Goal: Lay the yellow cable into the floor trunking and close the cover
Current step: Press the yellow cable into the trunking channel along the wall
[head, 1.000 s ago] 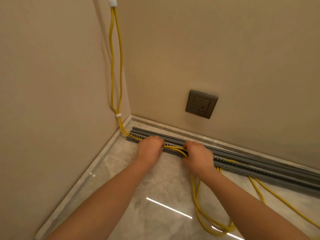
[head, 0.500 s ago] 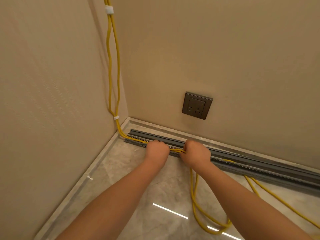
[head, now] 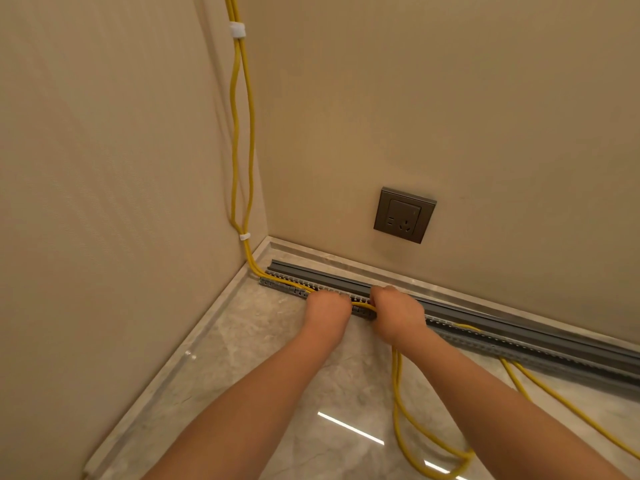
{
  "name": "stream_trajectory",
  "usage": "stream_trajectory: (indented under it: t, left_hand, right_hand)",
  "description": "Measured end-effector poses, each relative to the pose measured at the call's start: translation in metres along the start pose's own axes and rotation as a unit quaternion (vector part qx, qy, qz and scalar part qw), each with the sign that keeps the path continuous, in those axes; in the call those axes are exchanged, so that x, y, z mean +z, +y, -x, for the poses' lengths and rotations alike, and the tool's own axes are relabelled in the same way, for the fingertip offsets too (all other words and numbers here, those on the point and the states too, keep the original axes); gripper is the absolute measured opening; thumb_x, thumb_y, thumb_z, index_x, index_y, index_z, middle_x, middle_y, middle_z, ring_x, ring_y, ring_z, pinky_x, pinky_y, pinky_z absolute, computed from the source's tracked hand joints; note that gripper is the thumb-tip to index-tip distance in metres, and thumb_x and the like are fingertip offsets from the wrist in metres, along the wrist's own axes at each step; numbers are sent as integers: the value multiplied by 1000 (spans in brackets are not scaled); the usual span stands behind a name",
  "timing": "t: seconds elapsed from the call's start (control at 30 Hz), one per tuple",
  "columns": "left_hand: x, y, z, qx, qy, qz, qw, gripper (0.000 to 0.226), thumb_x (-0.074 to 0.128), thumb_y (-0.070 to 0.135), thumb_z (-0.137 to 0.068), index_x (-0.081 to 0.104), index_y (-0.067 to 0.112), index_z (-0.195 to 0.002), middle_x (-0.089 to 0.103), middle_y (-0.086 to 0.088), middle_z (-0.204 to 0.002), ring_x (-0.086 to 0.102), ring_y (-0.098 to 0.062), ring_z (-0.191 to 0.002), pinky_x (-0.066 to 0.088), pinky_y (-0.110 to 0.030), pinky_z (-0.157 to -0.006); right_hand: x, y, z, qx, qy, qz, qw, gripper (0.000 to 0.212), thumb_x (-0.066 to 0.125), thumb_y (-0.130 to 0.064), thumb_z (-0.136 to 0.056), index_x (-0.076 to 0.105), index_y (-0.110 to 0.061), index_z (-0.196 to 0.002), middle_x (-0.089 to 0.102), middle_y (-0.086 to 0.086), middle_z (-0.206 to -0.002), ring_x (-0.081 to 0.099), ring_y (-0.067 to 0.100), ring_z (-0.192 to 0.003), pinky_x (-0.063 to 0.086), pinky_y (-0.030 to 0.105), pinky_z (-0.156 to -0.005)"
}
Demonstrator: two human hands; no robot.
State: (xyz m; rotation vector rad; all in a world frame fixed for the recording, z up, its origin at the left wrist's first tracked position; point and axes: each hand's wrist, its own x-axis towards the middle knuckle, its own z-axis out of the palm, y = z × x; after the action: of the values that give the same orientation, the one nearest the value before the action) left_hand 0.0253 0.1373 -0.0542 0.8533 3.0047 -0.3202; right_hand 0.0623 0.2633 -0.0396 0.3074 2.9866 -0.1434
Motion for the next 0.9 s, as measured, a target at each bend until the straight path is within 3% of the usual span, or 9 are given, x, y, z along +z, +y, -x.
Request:
stream_trajectory:
  t: [0.1, 0.2, 0.27, 0.33, 0.4, 0.5, 0.7, 0.83, 0.9]
  left_hand:
    - [0, 0, 1, 2, 5, 14, 1000, 32, 58, 6, -87, 48, 10, -118, 69, -8, -102, 67, -27, -93, 43, -30, -66]
    - [0, 1, 2, 0, 10, 25, 1000, 28, 54, 11, -90, 48, 12, -118, 69, -6, -102, 67, -27, -93, 42, -31, -65]
    - [0, 1, 2, -1, 10, 25, 1000, 26, 51, 13, -92, 50, 14, -118, 69, -6, -104, 67, -27, -95, 46, -32, -69]
    - [0, -1, 1, 2, 13, 20, 1000, 26, 49, 14, -93, 50, 14, -119, 69, -6, -103, 66, -27, -96, 46, -32, -69]
    - [0, -2, 0, 3, 12, 15, 1000, 27, 48, 14, -94, 51, 15, -121, 69, -5, -102, 67, -26, -94, 42, -31, -65]
    - [1, -3, -2, 0, 9, 11, 1000, 27, 47, 10, -95, 52, 15, -121, 69, -4, -98, 67, -26, -90, 39, -30, -62]
    - [5, -6, 0, -1, 22, 23, 999, 24, 47, 11, -94, 55, 15, -117, 70, -4, -95, 67, -26, -88, 40, -30, -61]
    - [5, -6, -1, 4, 18, 13, 1000, 25, 47, 10, -93, 55, 15, -116, 69, -3, -94, 66, -25, -86, 39, -30, -61]
    - [5, -7, -3, 3, 18, 14, 1000, 25, 48, 9, -92, 57, 15, -115, 68, -4, -97, 66, -25, -89, 38, -29, -62]
  right_hand:
    - [1, -2, 4, 2, 44, -48, 998, 19, 55, -5, -83, 53, -15, -99, 53, 11, -104, 58, 31, -79, 43, 35, -57]
    - [-3, -6, 1, 61, 49, -202, 976, 18, 49, 2, -81, 55, -13, -89, 56, 13, -95, 60, 33, -72, 54, 42, -59]
    - [-10, -7, -2, 121, -8, -332, 935, 12, 49, -3, -83, 56, -12, -87, 60, 13, -78, 60, 30, -62, 53, 38, -52]
    - [-20, -4, -3, 167, -98, -447, 873, 5, 52, -14, -89, 52, -10, -85, 53, 11, -65, 44, 20, -44, 36, 24, -38]
    - [-27, 3, -6, 189, -162, -497, 831, 15, 50, -22, -94, 53, -9, -86, 51, 10, -62, 32, 14, -39, 24, 16, -35]
    - [-28, 9, -15, 206, -127, -468, 850, 20, 44, -11, -94, 60, -1, -87, 58, 15, -67, 35, 15, -42, 26, 19, -36]
    - [-37, 8, -29, 209, -99, -393, 890, 15, 61, -9, -75, 70, -5, -64, 67, 10, -70, 51, 19, -59, 40, 28, -52]
    - [-32, 12, -26, 162, -77, -299, 937, 15, 61, -16, -79, 75, -13, -75, 72, 7, -80, 65, 24, -77, 56, 36, -71]
    - [-28, 12, -22, 128, -66, -220, 965, 12, 59, -19, -83, 71, -20, -81, 71, 2, -84, 65, 23, -82, 54, 35, -68]
